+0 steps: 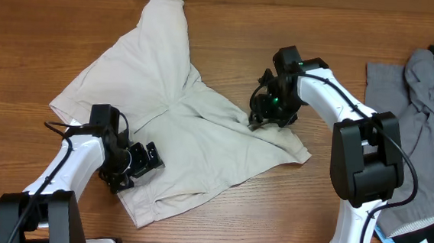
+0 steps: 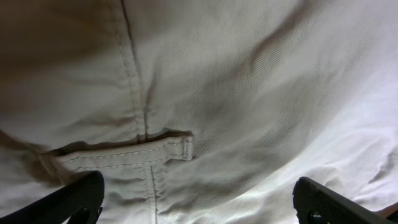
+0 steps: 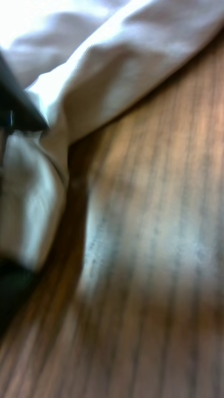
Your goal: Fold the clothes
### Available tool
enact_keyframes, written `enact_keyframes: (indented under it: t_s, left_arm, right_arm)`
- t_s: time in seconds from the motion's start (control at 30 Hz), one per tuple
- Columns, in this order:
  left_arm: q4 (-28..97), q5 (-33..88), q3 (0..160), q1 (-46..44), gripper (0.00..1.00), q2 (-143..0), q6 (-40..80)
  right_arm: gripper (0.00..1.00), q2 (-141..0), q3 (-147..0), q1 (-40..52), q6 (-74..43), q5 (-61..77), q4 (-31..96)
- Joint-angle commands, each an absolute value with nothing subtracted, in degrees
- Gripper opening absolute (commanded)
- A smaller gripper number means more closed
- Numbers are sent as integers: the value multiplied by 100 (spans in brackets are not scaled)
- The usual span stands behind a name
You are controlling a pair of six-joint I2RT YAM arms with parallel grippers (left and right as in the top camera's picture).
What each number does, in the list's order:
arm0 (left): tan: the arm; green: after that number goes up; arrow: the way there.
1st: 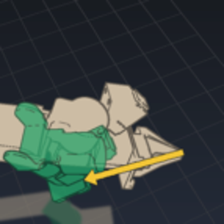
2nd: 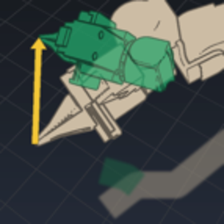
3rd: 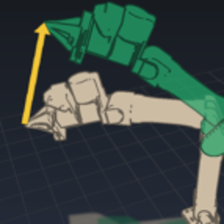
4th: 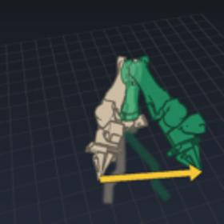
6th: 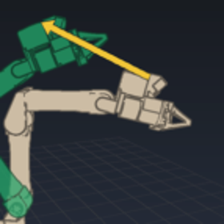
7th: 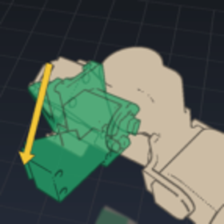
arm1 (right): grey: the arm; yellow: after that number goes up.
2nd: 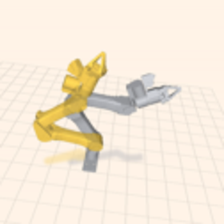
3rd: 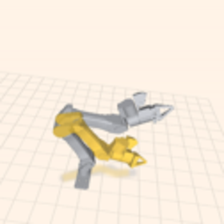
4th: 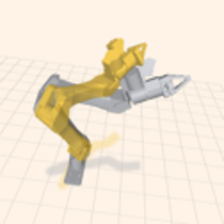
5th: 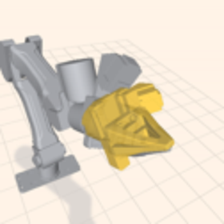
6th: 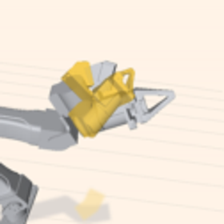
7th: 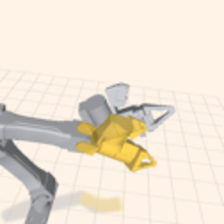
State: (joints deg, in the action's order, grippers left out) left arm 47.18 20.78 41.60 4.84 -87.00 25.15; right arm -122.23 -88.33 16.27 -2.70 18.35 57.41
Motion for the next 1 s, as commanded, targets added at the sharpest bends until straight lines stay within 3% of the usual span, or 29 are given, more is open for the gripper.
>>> enact_keyframes:
  t_s: [0.0,0.33,0.37,0.43,0.5,0.83,0.97]
  left_arm:
    - [4563,1868,4032,447,100,-8764,2447]
    - [4560,1868,4032,447,100,-8764,2447]
    - [4563,1868,4032,447,100,-8764,2447]
    - [4563,1868,4032,447,100,-8764,2447]
    - [4563,1868,4032,447,100,-8764,2447]
    - [4915,1636,4032,447,100,-8764,2447]
    - [4928,1588,4032,449,100,-8764,2543]
  right_arm:
    - [7,-12226,-8864,1629,-871,1059,5485]
    - [6,-12068,-10512,1194,-1280,-399,5389]
    - [13,-12068,-10615,1162,-1365,-517,5332]
    - [47,-12068,-10659,1100,-1400,-580,5207]
    - [66,-12070,-10656,1057,-1400,-578,5282]
    - [72,-12070,-10536,1048,-1374,-576,7649]
    - [72,-12070,-10079,1048,-1374,-519,7605]
